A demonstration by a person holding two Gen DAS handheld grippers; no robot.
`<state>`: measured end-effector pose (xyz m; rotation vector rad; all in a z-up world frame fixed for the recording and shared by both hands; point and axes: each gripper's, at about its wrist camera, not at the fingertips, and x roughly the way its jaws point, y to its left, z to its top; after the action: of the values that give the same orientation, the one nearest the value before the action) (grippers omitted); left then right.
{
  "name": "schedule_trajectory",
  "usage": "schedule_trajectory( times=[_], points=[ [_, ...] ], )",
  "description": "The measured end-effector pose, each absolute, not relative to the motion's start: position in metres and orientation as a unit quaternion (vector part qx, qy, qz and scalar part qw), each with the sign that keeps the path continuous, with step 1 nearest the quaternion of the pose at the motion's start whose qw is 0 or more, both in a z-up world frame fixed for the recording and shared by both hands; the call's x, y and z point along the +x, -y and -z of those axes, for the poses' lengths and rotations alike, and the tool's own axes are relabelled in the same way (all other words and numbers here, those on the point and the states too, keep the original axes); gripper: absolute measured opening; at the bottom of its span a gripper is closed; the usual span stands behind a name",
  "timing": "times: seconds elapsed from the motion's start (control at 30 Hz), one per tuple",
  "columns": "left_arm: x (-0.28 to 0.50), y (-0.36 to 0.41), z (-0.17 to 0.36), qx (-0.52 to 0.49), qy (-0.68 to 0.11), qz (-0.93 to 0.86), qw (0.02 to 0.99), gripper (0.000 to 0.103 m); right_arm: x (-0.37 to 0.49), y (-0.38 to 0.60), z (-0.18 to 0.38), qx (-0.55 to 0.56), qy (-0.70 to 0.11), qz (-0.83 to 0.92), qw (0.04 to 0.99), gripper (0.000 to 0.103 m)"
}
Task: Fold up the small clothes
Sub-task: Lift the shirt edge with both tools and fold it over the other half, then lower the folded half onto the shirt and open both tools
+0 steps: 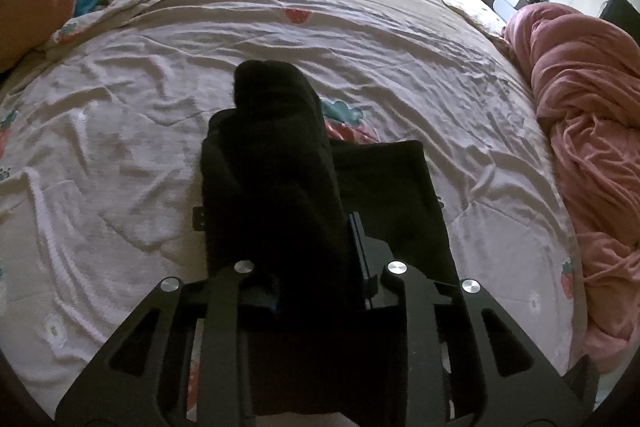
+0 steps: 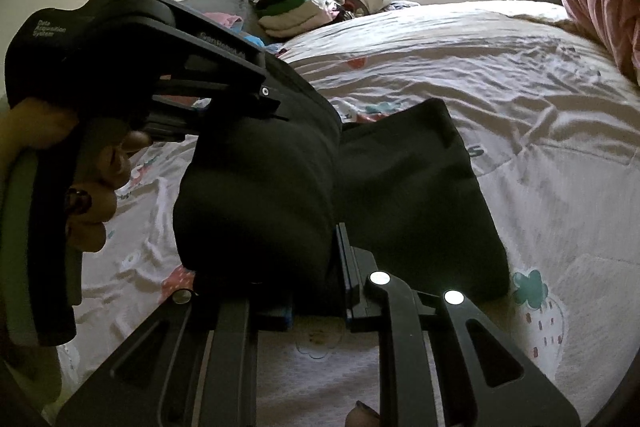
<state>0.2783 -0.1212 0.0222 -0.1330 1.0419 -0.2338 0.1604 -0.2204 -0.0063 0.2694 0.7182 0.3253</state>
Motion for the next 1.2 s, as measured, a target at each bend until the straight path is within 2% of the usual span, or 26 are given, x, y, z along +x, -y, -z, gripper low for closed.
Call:
schedule_trajectory(
  times=[0.17, 0.27, 0.37, 0.47, 0.5, 0.6, 0.7, 0.8, 0.87, 0.93, 1.2],
  points=[
    [0.283, 0.131, -0.017, -0.059, -0.501, 0.113, 0.856, 0.025, 0.164, 0.232, 0.013, 0.167, -0.361, -0.165, 0.903, 0.018],
    [0.285, 0.136, -0.015, -0.063, -0.504, 0.115, 0.854, 0.033, 0.166, 0.239, 0.017, 0.189, -0.371, -0.166, 0.894, 0.019],
    [0.288, 0.142, -0.013, -0.069, -0.508, 0.124, 0.850, 0.044, 0.168, 0.244, 0.021, 0.203, -0.379, -0.164, 0.888, 0.022],
    [0.288, 0.144, -0.014, -0.082, -0.503, 0.142, 0.849, 0.065, 0.168, 0.248, 0.023, 0.210, -0.387, -0.156, 0.884, 0.025],
    [0.288, 0.144, -0.015, -0.091, -0.500, 0.150, 0.848, 0.067, 0.168, 0.251, 0.025, 0.218, -0.391, -0.154, 0.881, 0.026],
    [0.284, 0.144, -0.017, -0.104, -0.498, 0.166, 0.845, 0.067, 0.172, 0.263, 0.033, 0.248, -0.406, -0.144, 0.868, 0.035],
    [0.277, 0.136, -0.021, -0.100, -0.487, 0.161, 0.853, 0.067, 0.172, 0.277, 0.040, 0.273, -0.419, -0.126, 0.857, 0.035],
    [0.272, 0.121, -0.017, -0.103, -0.484, 0.150, 0.856, 0.067, 0.170, 0.285, 0.041, 0.293, -0.426, -0.146, 0.843, 0.040],
    [0.267, 0.109, -0.011, -0.106, -0.485, 0.139, 0.857, 0.067, 0.166, 0.288, 0.037, 0.297, -0.425, -0.151, 0.842, 0.047],
    [0.261, 0.096, -0.001, -0.108, -0.490, 0.127, 0.856, 0.067, 0.165, 0.290, 0.034, 0.298, -0.426, -0.166, 0.838, 0.059],
    [0.242, 0.076, 0.031, -0.083, -0.500, 0.101, 0.856, 0.068, 0.185, 0.303, 0.011, 0.308, -0.418, -0.202, 0.830, 0.073]
  ],
)
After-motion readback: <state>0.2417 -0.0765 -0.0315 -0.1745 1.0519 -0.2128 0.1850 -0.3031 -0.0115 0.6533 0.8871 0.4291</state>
